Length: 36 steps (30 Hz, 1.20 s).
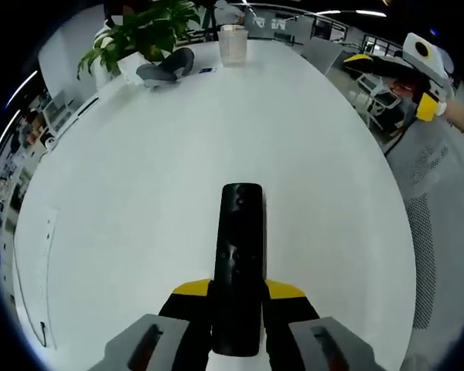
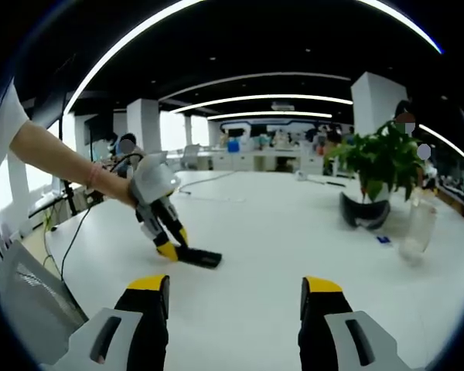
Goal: Press the specified remote control buttons in sequence, fully releasing each button before pressing the next.
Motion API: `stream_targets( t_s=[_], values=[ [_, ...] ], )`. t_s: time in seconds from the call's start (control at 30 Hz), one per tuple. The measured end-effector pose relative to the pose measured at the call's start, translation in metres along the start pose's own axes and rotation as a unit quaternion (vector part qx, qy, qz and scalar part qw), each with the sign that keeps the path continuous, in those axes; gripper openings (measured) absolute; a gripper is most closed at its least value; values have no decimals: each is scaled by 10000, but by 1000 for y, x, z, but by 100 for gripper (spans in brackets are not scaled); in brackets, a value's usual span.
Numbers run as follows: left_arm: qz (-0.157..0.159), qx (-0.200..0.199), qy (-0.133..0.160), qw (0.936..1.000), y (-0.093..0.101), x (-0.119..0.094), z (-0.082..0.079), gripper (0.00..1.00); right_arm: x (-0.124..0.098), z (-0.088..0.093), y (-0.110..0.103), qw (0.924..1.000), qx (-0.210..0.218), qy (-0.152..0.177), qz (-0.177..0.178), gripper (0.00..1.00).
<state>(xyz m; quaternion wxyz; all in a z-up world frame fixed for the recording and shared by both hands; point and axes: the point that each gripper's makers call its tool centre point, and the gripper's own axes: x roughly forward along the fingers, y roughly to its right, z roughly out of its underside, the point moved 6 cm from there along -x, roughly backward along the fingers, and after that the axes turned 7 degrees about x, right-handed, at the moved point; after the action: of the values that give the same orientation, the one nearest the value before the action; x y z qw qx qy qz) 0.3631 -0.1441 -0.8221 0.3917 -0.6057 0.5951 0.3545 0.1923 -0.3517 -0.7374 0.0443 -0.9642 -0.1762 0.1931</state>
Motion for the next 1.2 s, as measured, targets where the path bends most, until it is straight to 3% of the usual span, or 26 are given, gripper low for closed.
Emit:
stream_targets(
  t_s=[1.2],
  values=[
    [52, -6, 105, 9999, 32, -4, 0, 24, -3, -1, -3, 10000, -27, 15, -42, 66]
  ],
)
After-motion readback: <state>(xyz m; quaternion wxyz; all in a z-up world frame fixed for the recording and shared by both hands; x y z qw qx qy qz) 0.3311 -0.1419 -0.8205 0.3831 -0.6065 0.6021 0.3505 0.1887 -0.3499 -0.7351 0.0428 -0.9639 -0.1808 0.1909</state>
